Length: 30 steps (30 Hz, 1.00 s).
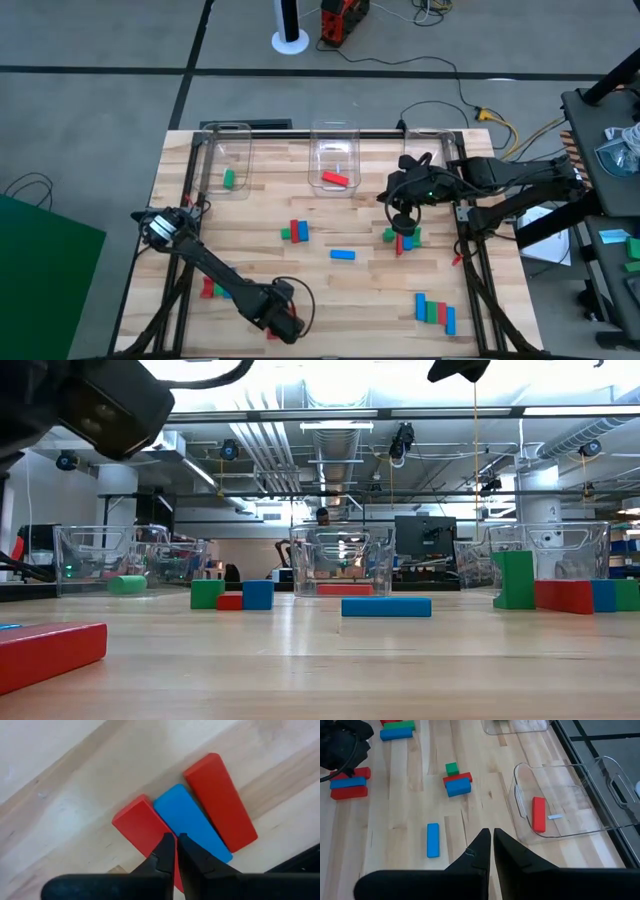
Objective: Sort blocks
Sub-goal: Put the red wooden block into the middle transparent bin
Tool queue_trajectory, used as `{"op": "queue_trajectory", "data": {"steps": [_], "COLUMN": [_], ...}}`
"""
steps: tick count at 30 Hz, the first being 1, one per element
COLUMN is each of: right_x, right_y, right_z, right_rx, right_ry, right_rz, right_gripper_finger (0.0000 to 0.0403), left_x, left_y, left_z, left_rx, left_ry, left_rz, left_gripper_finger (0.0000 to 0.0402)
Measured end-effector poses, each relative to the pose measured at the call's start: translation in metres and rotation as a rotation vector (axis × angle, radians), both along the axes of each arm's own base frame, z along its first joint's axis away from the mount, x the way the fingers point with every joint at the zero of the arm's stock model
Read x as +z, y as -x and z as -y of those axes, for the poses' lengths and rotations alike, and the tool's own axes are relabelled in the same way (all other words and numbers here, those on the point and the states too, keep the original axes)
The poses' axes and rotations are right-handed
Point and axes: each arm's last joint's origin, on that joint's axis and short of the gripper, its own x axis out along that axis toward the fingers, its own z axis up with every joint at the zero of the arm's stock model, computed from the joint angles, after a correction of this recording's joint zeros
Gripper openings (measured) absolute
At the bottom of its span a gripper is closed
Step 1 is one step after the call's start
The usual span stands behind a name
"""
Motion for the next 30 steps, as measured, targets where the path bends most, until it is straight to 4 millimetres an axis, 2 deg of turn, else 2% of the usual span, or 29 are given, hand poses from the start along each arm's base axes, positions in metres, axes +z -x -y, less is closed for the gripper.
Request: {"op": "queue_trajectory", "data": {"steps": [30], "right_x": [-0.001], "right_y": [0.000], "right_z": [0.000], "right_rx": [0.002], "right_ry": [0.002], "right_rz": [-0.003], "right_gripper_finger": [0.0012], "left_x": [-0.010], "left_y": [0.011], "left_z": [-0.006], "left_rx": [-0.006], "left_ry": [-0.035], "left_rz": [-0.075], "left_gripper_finger": [0.0000]}}
